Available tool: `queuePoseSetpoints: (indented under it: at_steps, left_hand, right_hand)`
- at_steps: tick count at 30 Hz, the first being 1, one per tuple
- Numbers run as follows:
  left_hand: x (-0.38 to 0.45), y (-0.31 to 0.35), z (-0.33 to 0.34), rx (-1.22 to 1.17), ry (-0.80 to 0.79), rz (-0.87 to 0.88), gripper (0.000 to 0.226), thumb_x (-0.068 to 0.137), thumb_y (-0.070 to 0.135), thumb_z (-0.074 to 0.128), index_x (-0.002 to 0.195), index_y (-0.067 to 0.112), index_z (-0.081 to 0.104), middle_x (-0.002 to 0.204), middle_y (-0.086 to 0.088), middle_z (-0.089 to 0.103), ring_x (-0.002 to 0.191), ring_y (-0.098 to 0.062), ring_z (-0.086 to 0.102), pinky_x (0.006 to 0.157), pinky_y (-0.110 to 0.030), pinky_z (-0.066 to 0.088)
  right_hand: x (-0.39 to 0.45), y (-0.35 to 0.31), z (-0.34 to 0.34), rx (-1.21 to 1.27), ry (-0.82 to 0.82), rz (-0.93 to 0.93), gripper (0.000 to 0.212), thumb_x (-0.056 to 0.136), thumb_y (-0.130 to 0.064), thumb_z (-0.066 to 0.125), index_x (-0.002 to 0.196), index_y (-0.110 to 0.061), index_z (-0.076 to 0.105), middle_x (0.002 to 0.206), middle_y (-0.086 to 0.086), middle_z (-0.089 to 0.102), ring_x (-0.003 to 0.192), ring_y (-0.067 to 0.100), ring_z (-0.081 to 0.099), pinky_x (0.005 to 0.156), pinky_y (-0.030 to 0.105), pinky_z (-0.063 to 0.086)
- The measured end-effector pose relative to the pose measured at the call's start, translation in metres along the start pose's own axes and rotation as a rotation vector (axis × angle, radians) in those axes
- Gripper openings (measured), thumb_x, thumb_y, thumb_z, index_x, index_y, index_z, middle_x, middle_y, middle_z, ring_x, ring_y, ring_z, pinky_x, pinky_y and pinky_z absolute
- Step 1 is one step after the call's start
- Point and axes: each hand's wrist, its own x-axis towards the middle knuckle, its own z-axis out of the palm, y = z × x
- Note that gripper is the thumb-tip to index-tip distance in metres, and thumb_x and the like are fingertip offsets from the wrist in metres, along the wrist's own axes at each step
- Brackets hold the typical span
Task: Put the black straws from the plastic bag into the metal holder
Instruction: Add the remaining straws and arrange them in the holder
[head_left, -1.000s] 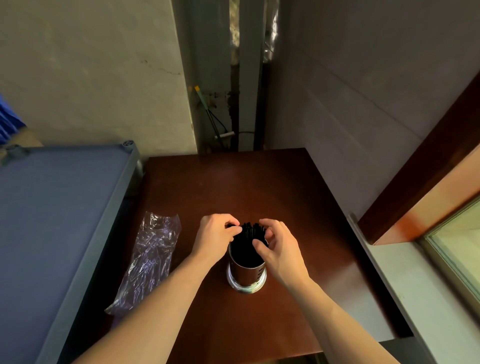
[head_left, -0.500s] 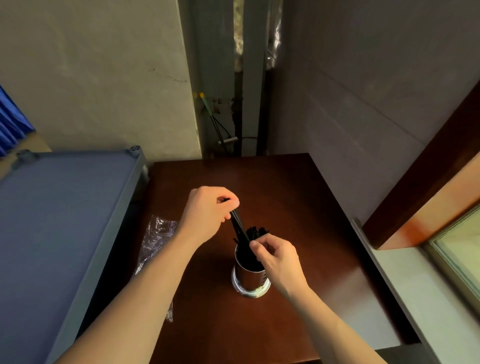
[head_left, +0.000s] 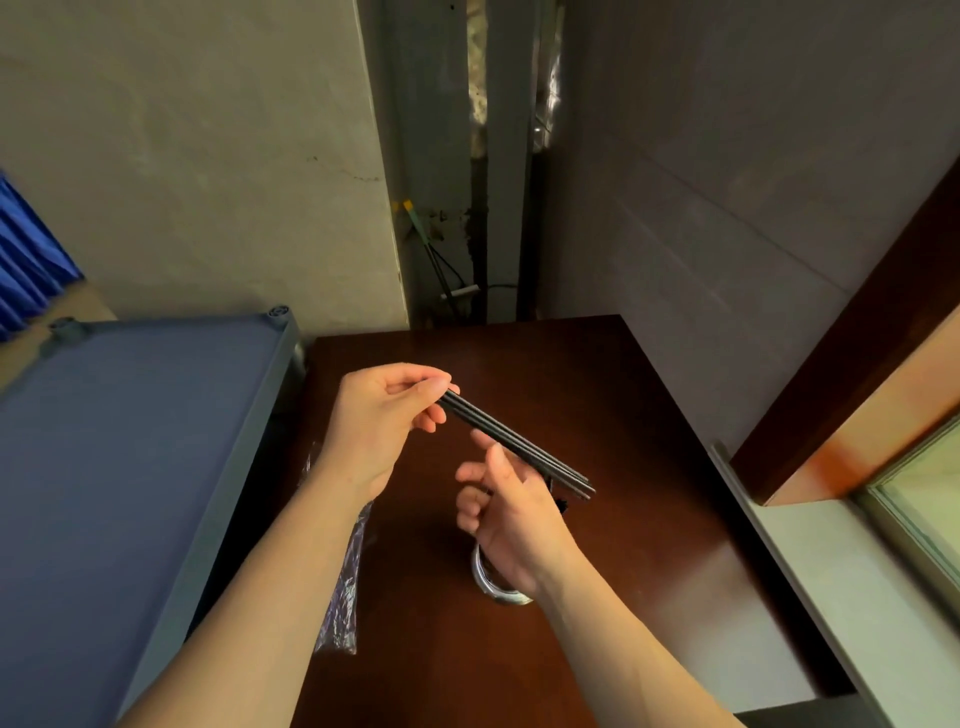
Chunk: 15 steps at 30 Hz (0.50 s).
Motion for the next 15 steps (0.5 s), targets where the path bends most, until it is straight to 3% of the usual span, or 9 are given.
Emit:
queuePoseSetpoints:
  at_steps: [6, 10, 15]
  left_hand:
    - [-0.004, -0.026, -0.003, -0.094, 0.055, -0.115, 0.014, 0.091, 0.000, 0.068, 0.087, 0.008, 0.078, 0.087, -0.014, 0.079, 0.058, -0.012, 0.064, 0.054, -0.021, 0.053]
    - [-0.007, -0.043, -0.004, -0.105, 0.074, -0.174, 0.010, 0.091, 0.001, 0.069, 0.092, 0.004, 0.078, 0.089, -0.016, 0.079, 0.061, -0.014, 0.066, 0.058, -0.023, 0.055]
    - [-0.016, -0.068, 0.001, -0.117, 0.049, -0.252, 0.016, 0.091, -0.002, 0.067, 0.088, 0.008, 0.079, 0.071, -0.008, 0.074, 0.063, -0.016, 0.067, 0.060, -0.025, 0.056]
  right_hand:
    - [0.010, -0.015, -0.007, 0.108, 0.148, -0.075, 0.054, 0.088, -0.041, 0.071, 0.133, -0.015, 0.059, 0.094, 0.008, 0.061, 0.066, 0.016, 0.056, 0.059, 0.029, 0.047]
    - [0.013, -0.025, -0.012, 0.131, 0.301, -0.133, 0.037, 0.093, -0.035, 0.067, 0.110, -0.003, 0.071, 0.078, 0.007, 0.062, 0.059, 0.016, 0.055, 0.059, 0.029, 0.046]
    - [0.011, -0.040, -0.018, -0.031, 0.448, -0.242, 0.021, 0.095, -0.019, 0.065, 0.084, -0.001, 0.069, 0.078, 0.012, 0.067, 0.051, 0.018, 0.054, 0.050, 0.027, 0.046]
